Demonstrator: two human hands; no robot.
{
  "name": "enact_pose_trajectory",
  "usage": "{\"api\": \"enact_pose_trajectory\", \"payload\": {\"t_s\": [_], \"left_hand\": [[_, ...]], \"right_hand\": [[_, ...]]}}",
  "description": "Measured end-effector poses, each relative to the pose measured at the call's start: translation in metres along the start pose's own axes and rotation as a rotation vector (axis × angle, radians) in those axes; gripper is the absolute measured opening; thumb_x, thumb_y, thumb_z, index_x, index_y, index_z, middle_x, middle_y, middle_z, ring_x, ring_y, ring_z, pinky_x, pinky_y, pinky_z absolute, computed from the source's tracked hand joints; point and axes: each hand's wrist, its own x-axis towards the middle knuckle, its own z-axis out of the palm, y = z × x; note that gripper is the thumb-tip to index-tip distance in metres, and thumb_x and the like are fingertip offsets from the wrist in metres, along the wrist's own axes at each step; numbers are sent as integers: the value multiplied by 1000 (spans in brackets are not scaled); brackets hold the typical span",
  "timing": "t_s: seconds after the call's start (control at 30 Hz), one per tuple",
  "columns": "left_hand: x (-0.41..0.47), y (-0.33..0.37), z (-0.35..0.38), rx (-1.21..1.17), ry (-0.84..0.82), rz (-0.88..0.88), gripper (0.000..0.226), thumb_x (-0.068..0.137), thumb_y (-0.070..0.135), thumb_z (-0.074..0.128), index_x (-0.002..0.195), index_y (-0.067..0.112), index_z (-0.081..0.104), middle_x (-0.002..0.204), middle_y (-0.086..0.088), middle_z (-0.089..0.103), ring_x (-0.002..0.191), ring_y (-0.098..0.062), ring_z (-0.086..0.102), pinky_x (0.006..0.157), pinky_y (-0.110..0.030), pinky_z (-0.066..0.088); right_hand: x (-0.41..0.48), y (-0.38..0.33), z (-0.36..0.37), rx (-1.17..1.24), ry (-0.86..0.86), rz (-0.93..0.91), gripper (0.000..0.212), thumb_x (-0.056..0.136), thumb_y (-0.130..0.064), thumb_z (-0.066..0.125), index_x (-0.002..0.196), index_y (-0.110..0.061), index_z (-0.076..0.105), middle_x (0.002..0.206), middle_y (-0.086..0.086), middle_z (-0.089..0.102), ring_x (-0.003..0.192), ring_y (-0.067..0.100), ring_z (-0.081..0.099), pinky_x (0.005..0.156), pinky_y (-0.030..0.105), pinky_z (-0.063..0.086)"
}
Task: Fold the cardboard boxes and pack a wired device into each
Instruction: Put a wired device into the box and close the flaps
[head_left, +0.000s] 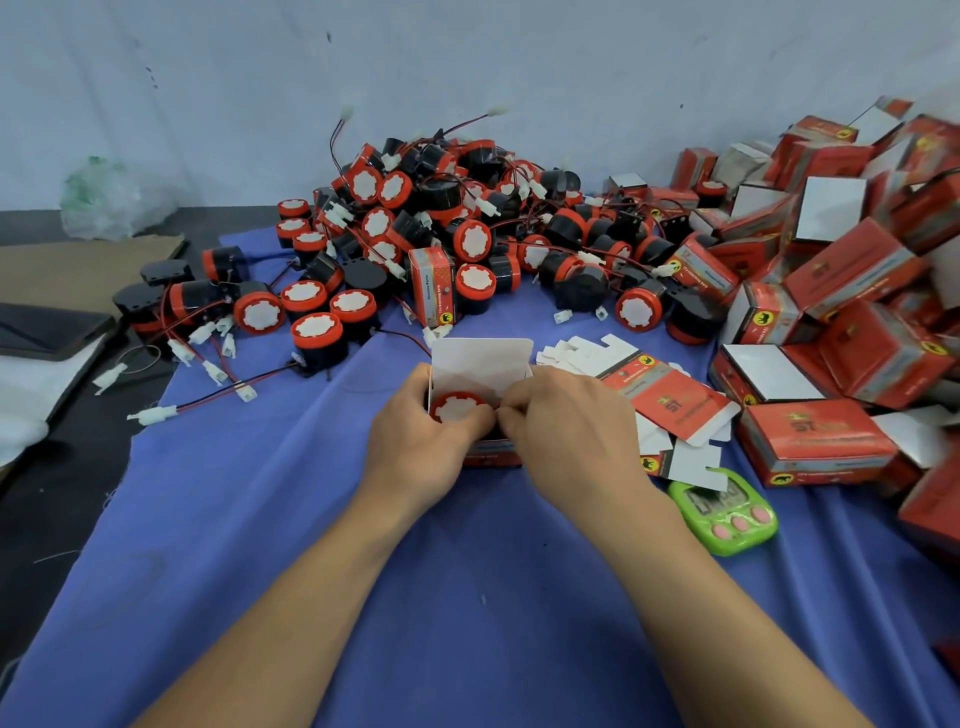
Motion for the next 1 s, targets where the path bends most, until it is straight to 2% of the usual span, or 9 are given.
{"api": "enact_pose_trajectory", "payload": {"t_s": [0.17,0.23,0.3,0.4,0.5,0.6,0.7,0.83,1.0], "left_hand": [[0,0,2,-19,-7,0,43,61,54,71,101,39,66,92,28,71,85,6,66,77,-33,59],[1,1,3,-17,-17,1,54,55,64,67,104,39,67,93,25,73,86,5,66,75,-29,58],[1,1,4,-5,-25,3,61,52,69,62,104,39,66,95,22,73,87,4,66,73,-27,56],[2,0,3,3,-22,1,58,51,68,65,102,39,66,94,22,73,85,4,66,71,-25,54],[2,-1,2,15,-39,14,49,59,58,72,104,40,67,95,22,74,87,4,66,72,-23,54],[1,-2,1,19,-54,40,44,63,54,72,105,40,67,94,24,73,88,4,66,72,-22,55],[0,-2,1,22,-72,68,44,63,55,72,105,43,65,95,28,71,88,5,66,71,-20,55],[0,-3,1,32,-67,77,46,62,55,71,107,45,65,95,28,71,90,6,65,70,-16,53],[0,-2,3,29,-67,72,52,65,52,74,115,41,66,103,21,73,95,2,67,75,-21,54]], "right_hand": [[-7,13,7,286,10,-13,24,94,-25,53,72,-22,63,71,-4,58,78,23,52,58,37,40],[-9,14,8,369,147,-75,19,89,-17,60,85,-27,75,89,-9,67,93,20,53,71,36,47],[-10,13,9,480,235,-7,30,84,-13,71,108,-29,78,111,-9,72,100,14,57,83,31,50],[-11,7,14,604,197,237,50,80,-19,77,124,-40,65,108,-15,72,83,3,63,80,27,53],[-9,3,18,714,118,381,39,81,-18,73,111,-36,57,96,-15,74,73,1,65,71,30,53],[-7,4,18,709,61,383,23,82,-15,68,99,-30,66,88,-13,74,77,8,66,69,33,53],[-5,4,17,642,79,395,15,82,-13,66,90,-25,64,83,-9,71,80,18,64,67,35,53],[-3,3,18,622,107,410,15,80,-8,64,85,-23,61,76,-6,69,75,18,62,57,30,49],[-2,3,21,643,107,420,16,79,-6,62,83,-22,60,73,-3,70,75,24,63,58,36,53]]}}
